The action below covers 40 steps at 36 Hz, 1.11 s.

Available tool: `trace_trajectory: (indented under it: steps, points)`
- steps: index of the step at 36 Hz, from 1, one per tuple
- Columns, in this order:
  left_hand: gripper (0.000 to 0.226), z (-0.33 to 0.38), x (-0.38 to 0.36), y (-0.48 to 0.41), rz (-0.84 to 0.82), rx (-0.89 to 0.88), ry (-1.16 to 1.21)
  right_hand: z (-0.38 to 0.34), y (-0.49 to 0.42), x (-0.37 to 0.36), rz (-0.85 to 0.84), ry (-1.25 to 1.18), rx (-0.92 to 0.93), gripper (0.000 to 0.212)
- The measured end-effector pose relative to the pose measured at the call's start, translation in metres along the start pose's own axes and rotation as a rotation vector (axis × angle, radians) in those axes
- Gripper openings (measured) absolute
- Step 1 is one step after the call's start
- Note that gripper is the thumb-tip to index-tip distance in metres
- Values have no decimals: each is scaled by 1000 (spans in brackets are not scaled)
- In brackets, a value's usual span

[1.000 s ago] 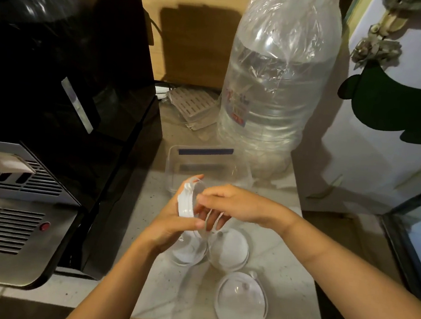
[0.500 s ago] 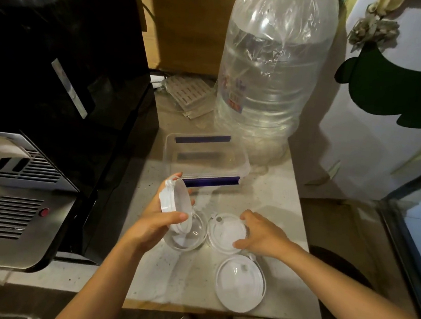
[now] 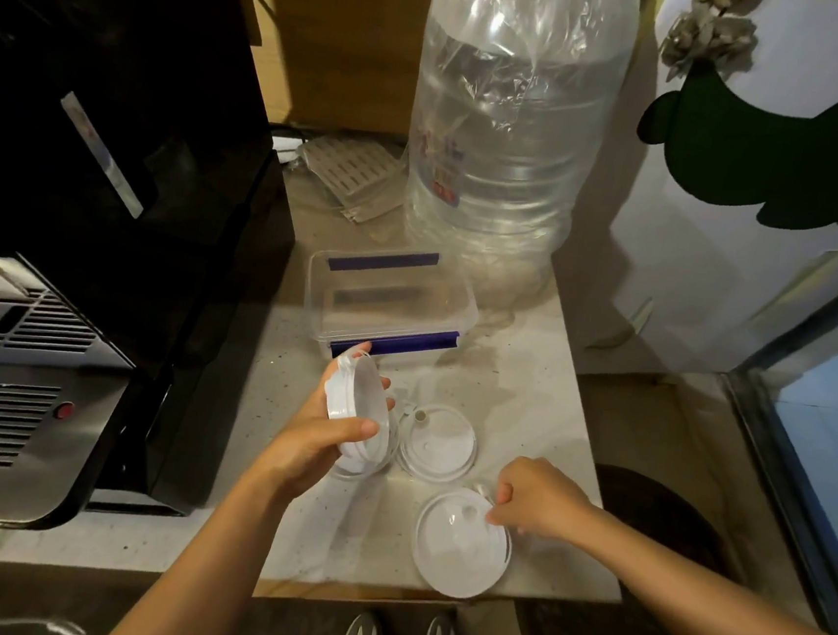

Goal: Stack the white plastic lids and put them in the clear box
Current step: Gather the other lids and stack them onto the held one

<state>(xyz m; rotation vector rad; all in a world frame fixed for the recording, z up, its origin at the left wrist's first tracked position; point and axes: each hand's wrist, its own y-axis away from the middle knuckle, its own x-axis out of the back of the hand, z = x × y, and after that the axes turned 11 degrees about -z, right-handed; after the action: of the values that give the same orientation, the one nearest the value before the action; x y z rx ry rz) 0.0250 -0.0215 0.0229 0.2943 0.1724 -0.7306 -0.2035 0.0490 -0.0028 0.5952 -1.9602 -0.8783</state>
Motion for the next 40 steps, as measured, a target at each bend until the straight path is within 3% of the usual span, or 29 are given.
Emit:
trace_trajectory:
  steps: [5, 10, 14, 18, 24, 31, 36, 40]
  points:
    - [85, -1, -3, -1, -12, 12, 17, -2, 3, 3, 63, -2, 10, 24]
    - [106, 1, -5, -5, -2, 37, 18, -5, 11, 21, 168, -3, 29, 17]
    - [108, 4, -7, -8, 0, 36, 58, -10, 22, 43, 263, 21, 85, 27]
    - [113, 11, -9, -9, -8, 9, 104, -19, 36, 71, 350, 78, 183, 16]
    - [95, 20, -11, -10, -133, -11, 309, -48, 67, 114, 443, 145, 426, 9]
    - [67, 33, -26, -12, -303, -33, 437, -89, 79, 129, 376, 231, 635, 7]
    - [65, 36, -27, -15, -351, -45, 404, -106, 71, 124, 349, 346, 656, 7]
    - [70, 38, -28, -18, -377, -50, 395, -114, 67, 121, 424, 472, 697, 9]
